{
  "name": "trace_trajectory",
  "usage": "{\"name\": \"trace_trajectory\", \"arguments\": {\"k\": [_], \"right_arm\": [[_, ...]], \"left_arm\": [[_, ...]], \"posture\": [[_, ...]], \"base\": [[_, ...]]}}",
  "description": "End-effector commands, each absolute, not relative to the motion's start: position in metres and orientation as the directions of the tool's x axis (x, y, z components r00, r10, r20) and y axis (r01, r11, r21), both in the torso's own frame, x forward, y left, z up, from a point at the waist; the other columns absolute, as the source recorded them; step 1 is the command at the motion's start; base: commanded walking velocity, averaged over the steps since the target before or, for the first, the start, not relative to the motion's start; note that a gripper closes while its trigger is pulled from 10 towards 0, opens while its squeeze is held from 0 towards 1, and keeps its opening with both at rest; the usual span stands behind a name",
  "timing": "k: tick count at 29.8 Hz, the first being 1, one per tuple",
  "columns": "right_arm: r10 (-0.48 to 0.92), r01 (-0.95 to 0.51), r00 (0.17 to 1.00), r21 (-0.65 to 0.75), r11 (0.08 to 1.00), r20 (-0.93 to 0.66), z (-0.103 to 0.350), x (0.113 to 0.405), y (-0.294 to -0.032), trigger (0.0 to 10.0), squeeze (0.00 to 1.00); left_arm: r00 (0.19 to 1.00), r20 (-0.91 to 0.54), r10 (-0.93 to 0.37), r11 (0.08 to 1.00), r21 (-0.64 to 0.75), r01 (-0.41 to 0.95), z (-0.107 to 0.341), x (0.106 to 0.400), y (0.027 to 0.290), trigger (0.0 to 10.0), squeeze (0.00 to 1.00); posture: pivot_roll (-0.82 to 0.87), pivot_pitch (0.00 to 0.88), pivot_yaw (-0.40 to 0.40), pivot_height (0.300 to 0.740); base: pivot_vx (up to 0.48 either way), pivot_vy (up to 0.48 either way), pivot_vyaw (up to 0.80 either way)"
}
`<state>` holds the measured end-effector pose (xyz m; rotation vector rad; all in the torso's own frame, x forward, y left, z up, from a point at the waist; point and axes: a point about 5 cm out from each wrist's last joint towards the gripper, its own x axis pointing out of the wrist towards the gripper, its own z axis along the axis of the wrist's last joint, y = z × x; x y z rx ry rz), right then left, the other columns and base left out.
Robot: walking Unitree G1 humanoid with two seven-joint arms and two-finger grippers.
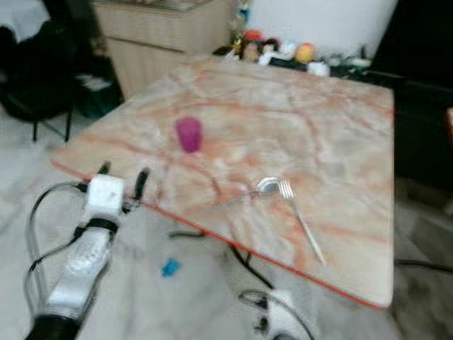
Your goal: Setting the table
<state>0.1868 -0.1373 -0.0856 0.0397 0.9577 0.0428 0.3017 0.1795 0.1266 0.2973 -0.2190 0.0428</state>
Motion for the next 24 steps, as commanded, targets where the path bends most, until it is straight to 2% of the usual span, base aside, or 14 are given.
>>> {"name": "trace_trajectory", "arguments": {"k": [1, 17, 20, 24], "right_arm": [[0.018, 0.003, 0.559, 0.023, 1.0, -0.829, -0.088, 0.181, -0.151, 10.0, 0.0], [0.011, 0.025, 0.559, 0.03, 0.999, -0.829, -0.088, 0.181, -0.151, 10.0, 0.0], [0.011, 0.023, 0.562, 0.029, 0.999, -0.827, -0.088, 0.181, -0.151, 10.0, 0.0], [0.01, 0.025, 0.558, 0.029, 0.999, -0.83, -0.088, 0.181, -0.151, 10.0, 0.0]], "left_arm": [[0.973, 0.232, -0.018, 0.959, 0.281, -0.049, 0.13, 0.304, 0.168, 10.0, 0.0], [0.973, 0.229, -0.011, 0.958, 0.283, -0.055, 0.129, 0.304, 0.171, 10.0, 0.0], [0.982, 0.189, -0.008, 0.964, 0.262, -0.042, 0.122, 0.305, 0.173, 10.0, 0.0], [0.991, 0.136, -0.008, 0.974, 0.225, -0.023, 0.111, 0.304, 0.177, 10.0, 0.0]], "posture": [[0.1, 0.003, -0.003, 0.74], [0.1, 0.004, -0.003, 0.74], [0.1, 0.004, -0.003, 0.74], [0.1, 0.003, -0.003, 0.74]], "base": [[0.0, 0.48, 0.0], [0.0, 0.48, 0.0], [0.0, 0.48, -0.74], [0.0, 0.0, -0.41]]}}
